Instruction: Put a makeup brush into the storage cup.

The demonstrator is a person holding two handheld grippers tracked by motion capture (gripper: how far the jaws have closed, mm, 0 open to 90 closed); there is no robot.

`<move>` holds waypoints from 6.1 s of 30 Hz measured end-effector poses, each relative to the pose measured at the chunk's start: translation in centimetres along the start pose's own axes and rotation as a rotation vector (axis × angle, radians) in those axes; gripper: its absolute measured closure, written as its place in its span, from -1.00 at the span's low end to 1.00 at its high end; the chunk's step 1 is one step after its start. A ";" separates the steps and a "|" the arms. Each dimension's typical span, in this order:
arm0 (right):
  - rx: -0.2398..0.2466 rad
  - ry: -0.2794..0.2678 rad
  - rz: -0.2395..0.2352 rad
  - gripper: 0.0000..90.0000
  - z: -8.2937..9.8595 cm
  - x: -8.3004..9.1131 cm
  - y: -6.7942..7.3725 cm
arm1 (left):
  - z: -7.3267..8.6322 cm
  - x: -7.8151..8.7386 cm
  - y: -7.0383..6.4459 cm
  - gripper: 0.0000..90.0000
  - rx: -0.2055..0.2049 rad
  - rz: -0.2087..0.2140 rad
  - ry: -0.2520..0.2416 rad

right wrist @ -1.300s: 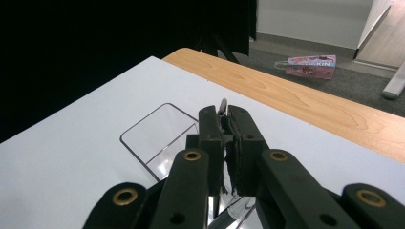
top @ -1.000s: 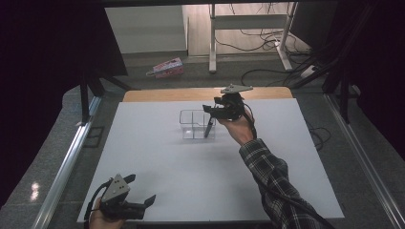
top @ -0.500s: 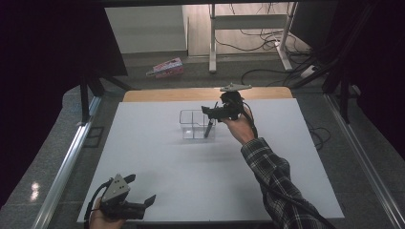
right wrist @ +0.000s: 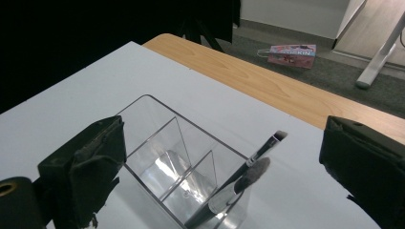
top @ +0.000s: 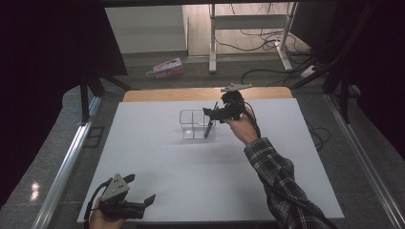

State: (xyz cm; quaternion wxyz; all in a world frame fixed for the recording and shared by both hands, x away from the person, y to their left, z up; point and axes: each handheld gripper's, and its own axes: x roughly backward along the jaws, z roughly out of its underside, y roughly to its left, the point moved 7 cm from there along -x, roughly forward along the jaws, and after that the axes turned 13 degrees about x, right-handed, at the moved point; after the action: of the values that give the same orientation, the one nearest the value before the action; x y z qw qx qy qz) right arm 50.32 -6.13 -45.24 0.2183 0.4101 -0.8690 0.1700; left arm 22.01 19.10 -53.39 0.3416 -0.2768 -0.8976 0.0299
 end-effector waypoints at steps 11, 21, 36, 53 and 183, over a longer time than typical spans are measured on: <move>0.040 0.030 -0.008 -0.96 0.8 1.3 0.2 | 0.0 -0.1 0.5 -0.97 0.047 -0.024 0.006; 0.058 0.064 -0.025 -0.96 2.2 2.2 0.5 | -0.1 -0.3 1.0 -0.98 0.072 -0.057 0.002; 0.060 0.073 -0.054 -0.96 3.4 3.7 1.1 | -0.2 -0.6 1.7 -0.97 0.075 -0.108 0.003; 0.066 0.067 -0.079 -0.96 4.9 5.2 2.2 | -0.2 -0.8 2.4 -0.97 0.077 -0.129 0.001; 0.061 0.187 -0.003 -1.00 16.1 16.7 5.4 | -0.1 -0.7 2.0 -0.99 0.039 -0.112 0.006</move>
State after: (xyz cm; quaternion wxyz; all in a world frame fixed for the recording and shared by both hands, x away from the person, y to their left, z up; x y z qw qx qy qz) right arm 32.74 -21.21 -50.86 0.2862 0.4004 -0.8385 0.2338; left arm 23.46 20.37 -54.17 0.3509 -0.2195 -0.9099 0.0274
